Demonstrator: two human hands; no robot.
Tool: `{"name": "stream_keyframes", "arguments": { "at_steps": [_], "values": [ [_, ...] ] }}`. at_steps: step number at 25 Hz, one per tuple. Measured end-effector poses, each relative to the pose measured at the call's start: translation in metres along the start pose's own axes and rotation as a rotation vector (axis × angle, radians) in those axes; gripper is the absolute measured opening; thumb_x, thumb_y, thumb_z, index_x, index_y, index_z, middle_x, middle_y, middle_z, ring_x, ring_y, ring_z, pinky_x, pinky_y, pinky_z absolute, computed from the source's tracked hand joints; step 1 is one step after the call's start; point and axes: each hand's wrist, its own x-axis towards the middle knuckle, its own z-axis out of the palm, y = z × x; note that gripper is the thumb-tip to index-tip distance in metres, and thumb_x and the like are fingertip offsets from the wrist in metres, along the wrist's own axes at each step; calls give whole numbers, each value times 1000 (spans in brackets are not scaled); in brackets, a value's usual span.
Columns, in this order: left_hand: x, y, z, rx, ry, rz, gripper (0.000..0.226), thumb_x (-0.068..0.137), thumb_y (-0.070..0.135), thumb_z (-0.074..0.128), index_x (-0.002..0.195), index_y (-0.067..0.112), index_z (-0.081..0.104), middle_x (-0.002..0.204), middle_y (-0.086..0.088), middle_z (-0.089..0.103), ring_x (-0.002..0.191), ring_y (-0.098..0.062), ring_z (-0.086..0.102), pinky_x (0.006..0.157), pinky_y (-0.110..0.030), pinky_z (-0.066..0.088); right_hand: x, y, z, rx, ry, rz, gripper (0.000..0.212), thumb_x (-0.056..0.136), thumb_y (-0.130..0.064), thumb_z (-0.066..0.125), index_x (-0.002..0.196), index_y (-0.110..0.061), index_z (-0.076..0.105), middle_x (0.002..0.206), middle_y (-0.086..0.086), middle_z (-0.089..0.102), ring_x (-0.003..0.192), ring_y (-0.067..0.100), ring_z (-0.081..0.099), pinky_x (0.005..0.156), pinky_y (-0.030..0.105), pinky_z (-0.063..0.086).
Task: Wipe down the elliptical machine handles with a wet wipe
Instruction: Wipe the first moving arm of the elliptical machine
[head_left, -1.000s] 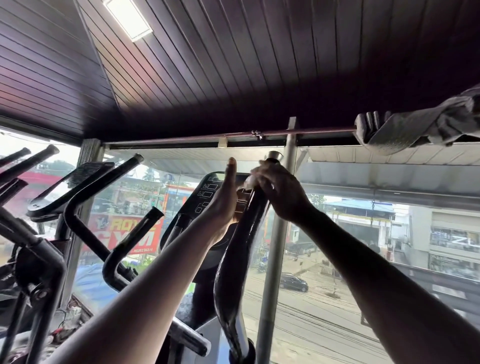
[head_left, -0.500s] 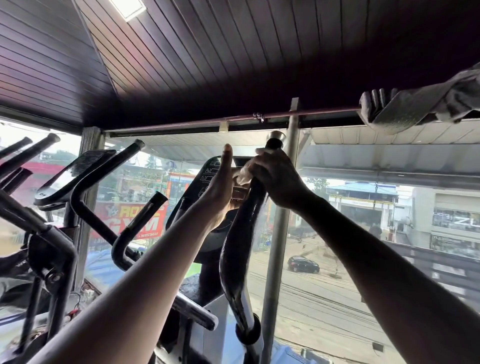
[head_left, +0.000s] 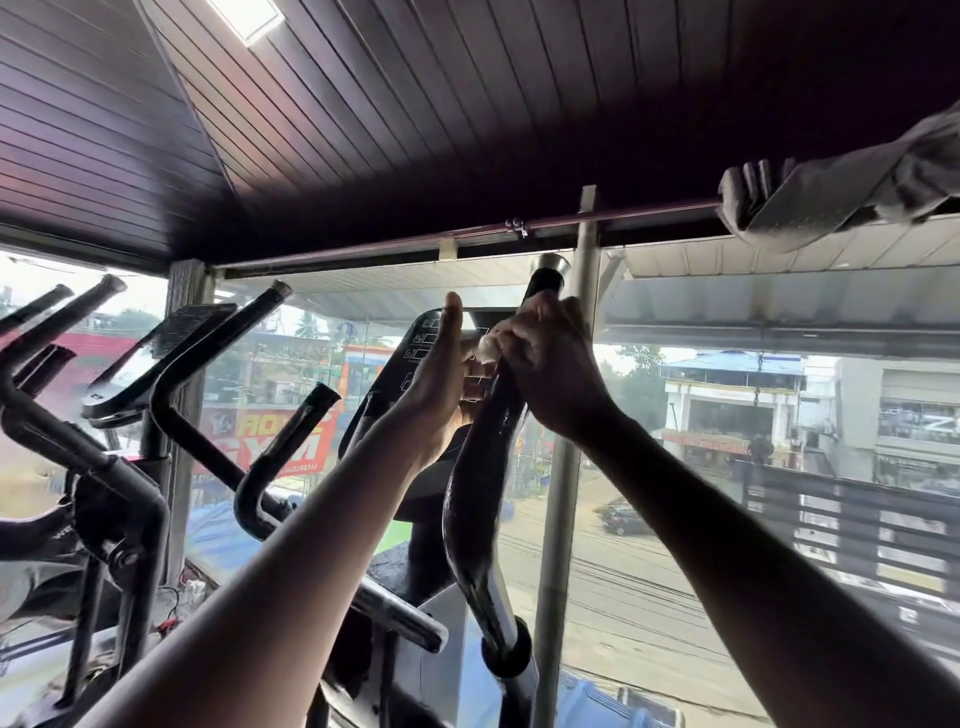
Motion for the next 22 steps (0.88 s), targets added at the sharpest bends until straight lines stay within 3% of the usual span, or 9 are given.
{"name": "stream_keyframes", "arguments": {
  "at_steps": [2,5,8,10,12,16,20,22],
  "values": [
    [-3,-1,-5,-21,-6,-22,90,87,77,14,140,13,50,137,-13,56,127,-27,50,95,-46,38,-37,-22,2,97,65,-153,23,93,-18,53,81,-15,72,88,-3,56,92,19,46,85,36,40],
    [-8,-6,-7,-25,-4,-41,93,85,79,17,140,13,50,125,-11,63,126,-27,52,103,-47,37,-63,-26,-1,195,92,-204,15,92,-13,60,85,-16,73,95,2,60,94,18,49,84,24,42],
    [-9,-9,-1,18,1,-16,103,71,91,22,140,20,50,139,-12,57,132,-28,49,114,-53,29,-34,-4,-5,176,216,1,12,92,-14,61,90,-16,72,90,-2,54,87,10,51,76,20,45],
    [-11,-6,7,37,9,-13,108,66,93,23,144,22,45,147,-12,48,137,-29,42,116,-57,23,-36,-6,-5,289,275,156,12,92,-13,61,93,-18,71,90,-7,53,78,0,54,69,11,46],
    [-10,-3,11,83,29,15,98,76,88,21,146,23,42,149,-16,45,135,-33,45,115,-57,26,-68,-27,-2,386,284,210,14,88,-5,64,92,-18,69,86,-8,55,69,3,57,60,14,48],
    [-12,-2,18,190,41,-9,78,92,70,16,145,20,44,134,-17,59,119,-33,59,109,-49,39,-89,-33,-1,434,281,124,21,81,5,65,87,-14,70,87,-2,59,71,2,56,60,10,44],
    [-12,-6,16,263,102,4,75,90,73,21,133,24,58,133,-9,62,120,-29,59,110,-51,38,-40,-14,4,467,373,402,19,93,-9,59,100,-21,71,90,-11,58,73,-12,58,61,4,39],
    [-15,-5,16,245,106,12,70,92,70,26,117,19,66,121,-8,67,114,-28,62,106,-47,42,-61,-26,8,464,377,340,19,90,-6,59,95,-19,72,88,-10,56,71,-8,55,64,8,39]
  ]
}}
